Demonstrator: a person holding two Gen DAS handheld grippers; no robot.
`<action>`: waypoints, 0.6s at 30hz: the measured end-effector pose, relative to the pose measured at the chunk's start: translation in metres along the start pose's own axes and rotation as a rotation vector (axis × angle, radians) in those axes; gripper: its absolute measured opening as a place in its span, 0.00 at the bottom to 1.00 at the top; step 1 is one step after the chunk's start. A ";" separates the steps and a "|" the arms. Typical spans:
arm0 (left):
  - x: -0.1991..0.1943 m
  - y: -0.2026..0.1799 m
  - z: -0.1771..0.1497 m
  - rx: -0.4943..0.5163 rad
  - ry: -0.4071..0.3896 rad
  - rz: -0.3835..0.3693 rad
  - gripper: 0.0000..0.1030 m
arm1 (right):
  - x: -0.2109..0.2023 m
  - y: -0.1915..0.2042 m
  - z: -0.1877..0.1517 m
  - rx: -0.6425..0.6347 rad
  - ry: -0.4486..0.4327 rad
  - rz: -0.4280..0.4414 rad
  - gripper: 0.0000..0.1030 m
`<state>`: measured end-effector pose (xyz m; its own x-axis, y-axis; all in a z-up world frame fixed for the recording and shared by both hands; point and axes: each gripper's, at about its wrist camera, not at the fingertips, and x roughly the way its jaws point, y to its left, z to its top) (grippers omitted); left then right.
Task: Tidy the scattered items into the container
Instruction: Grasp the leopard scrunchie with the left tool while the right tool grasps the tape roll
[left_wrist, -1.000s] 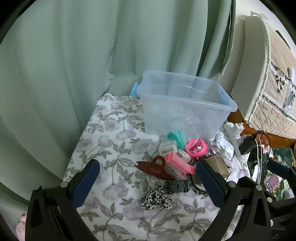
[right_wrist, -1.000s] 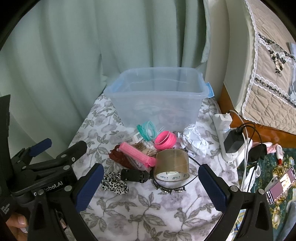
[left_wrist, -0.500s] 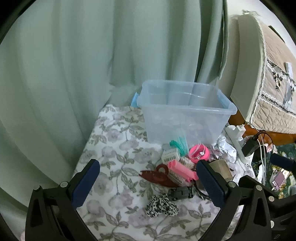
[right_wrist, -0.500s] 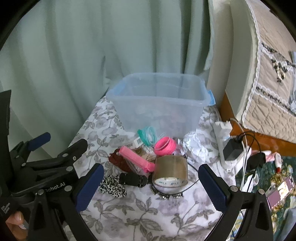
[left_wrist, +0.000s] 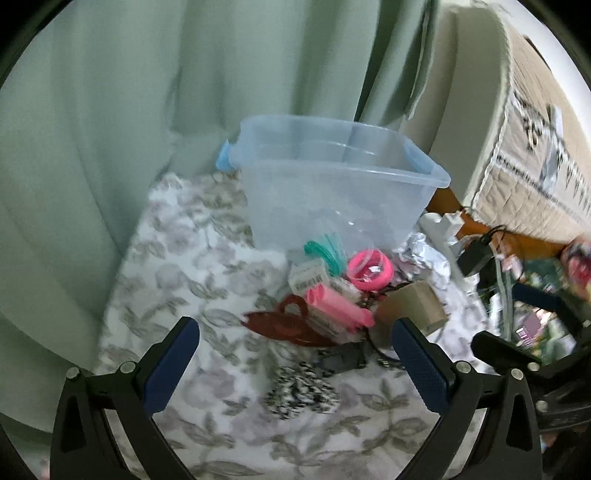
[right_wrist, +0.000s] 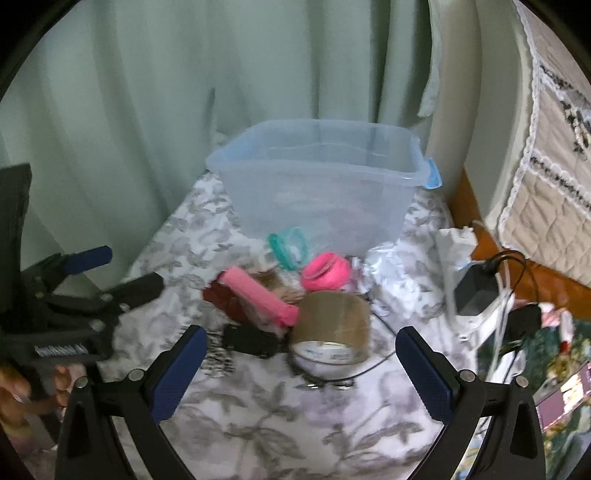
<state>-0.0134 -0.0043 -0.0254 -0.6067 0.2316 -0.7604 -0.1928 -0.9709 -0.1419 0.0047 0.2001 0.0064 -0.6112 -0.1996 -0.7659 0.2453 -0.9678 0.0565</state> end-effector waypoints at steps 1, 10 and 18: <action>0.003 0.002 -0.001 -0.020 0.006 -0.022 1.00 | 0.003 -0.004 -0.002 0.016 0.003 0.002 1.00; 0.033 0.001 -0.028 -0.050 0.080 -0.008 1.00 | 0.039 -0.033 -0.015 0.109 0.087 0.002 1.00; 0.065 0.017 -0.042 -0.144 0.167 0.038 1.00 | 0.069 -0.043 -0.022 0.152 0.141 0.011 1.00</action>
<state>-0.0237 -0.0086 -0.1034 -0.4735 0.1930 -0.8594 -0.0530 -0.9802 -0.1909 -0.0316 0.2317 -0.0627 -0.4949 -0.1968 -0.8463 0.1285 -0.9799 0.1528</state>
